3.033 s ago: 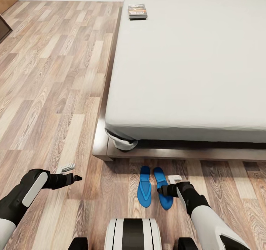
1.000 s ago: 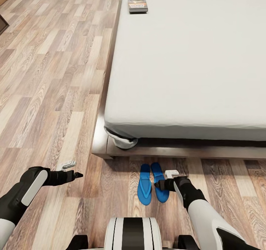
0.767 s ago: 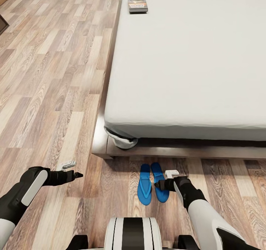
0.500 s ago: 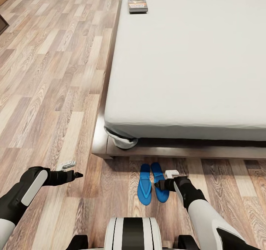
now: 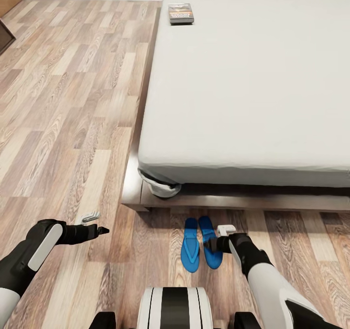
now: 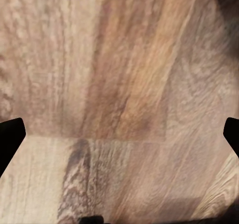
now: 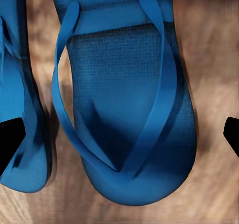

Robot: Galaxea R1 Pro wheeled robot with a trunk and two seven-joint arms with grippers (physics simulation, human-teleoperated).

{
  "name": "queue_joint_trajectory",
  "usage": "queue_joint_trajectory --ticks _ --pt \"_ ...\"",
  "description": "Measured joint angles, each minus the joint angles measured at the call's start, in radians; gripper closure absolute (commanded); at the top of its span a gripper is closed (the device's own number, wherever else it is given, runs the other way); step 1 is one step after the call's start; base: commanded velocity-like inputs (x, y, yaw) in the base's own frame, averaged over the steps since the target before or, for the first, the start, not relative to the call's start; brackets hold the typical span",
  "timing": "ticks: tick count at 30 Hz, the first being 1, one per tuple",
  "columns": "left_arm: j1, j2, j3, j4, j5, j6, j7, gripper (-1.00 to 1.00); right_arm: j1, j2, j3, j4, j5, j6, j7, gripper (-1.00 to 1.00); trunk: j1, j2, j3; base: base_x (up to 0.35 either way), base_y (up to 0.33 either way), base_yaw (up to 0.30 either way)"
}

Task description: In the bedroom, move the book from the bed onto either nightstand, and place the two sandals side by side next to the bed.

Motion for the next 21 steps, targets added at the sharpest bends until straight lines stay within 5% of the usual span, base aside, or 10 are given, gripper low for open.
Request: queue_joint_trajectory --ticks 8,16,21 --pt "0.0 0.0 0.001 0.001 -0.001 -0.001 0.0 -1.0 0.0 -0.006 -0.001 0.043 0.0 -0.001 -0.001 -1.0 0.0 0.0 0.0 0.0 0.0 0.0" --pt "0.0 0.0 0.0 0.004 -0.001 -0.002 0.0 -1.0 0.003 -0.011 -0.002 0.063 0.001 -0.002 -0.001 -1.0 -0.004 0.002 0.031 0.0 0.0 0.0" --pt "0.0 -0.001 0.0 0.006 -0.001 -0.004 0.001 -1.0 0.006 -0.021 -0.002 0.068 0.002 -0.002 -0.001 -1.0 -0.004 0.002 0.031 0.0 0.0 0.0"
